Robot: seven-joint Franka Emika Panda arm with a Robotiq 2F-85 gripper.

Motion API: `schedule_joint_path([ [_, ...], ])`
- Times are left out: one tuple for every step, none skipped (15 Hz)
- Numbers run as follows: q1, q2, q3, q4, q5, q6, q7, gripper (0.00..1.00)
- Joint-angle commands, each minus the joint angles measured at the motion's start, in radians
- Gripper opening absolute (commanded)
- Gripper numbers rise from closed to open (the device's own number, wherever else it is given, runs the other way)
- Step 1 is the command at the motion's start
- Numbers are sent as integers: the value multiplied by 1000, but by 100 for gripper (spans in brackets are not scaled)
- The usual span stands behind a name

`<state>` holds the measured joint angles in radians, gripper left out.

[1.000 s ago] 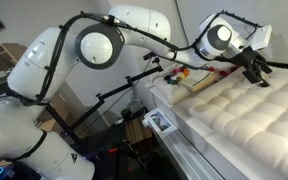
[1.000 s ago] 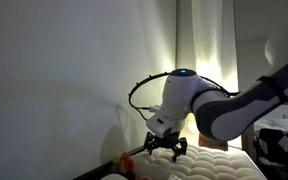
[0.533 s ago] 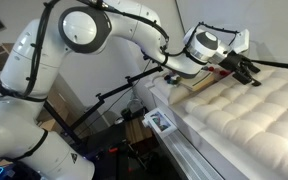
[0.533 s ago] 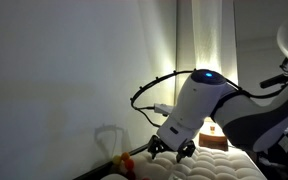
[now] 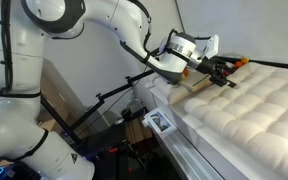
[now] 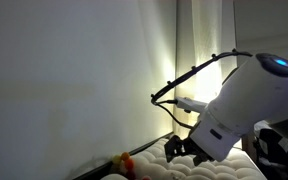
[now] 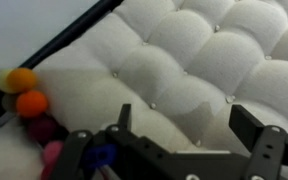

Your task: Put the colorful object in between the two cushions.

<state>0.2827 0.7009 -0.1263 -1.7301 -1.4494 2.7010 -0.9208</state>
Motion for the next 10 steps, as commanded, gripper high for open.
schedule_joint_path([
  [-68,-192,94,-248,-97,33,12,100],
  [-99,-196,128,-271,-67,47,-37,100],
  [-115,-198,148,-285,-58,45,-57,100],
  [-137,-187,171,-286,-29,44,-98,100],
  [-155,-177,192,-286,20,28,-141,100],
  [-175,-164,206,-279,36,47,-176,100],
  [-151,-155,200,-260,-5,2,-114,100],
  [-163,-152,208,-263,13,5,-142,100],
  [-169,-151,211,-263,18,9,-154,100],
  [-172,-151,211,-264,18,12,-156,100],
])
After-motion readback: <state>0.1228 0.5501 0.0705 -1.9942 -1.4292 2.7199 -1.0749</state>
